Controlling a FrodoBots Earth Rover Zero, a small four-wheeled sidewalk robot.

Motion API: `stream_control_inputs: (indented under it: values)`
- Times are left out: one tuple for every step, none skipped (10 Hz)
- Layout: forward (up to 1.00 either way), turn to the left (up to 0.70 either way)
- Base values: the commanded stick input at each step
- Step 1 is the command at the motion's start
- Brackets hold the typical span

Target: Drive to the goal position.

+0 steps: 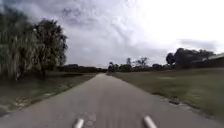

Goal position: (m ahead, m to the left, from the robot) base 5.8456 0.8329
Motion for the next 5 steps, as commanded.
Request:
stream_control_inputs:
  values:
    - [0.69, 0.34]
    - [0.69, 0.34]
    - [0.69, 0.34]
    - [0.69, 0.21]
    - [0.69, 0.06]
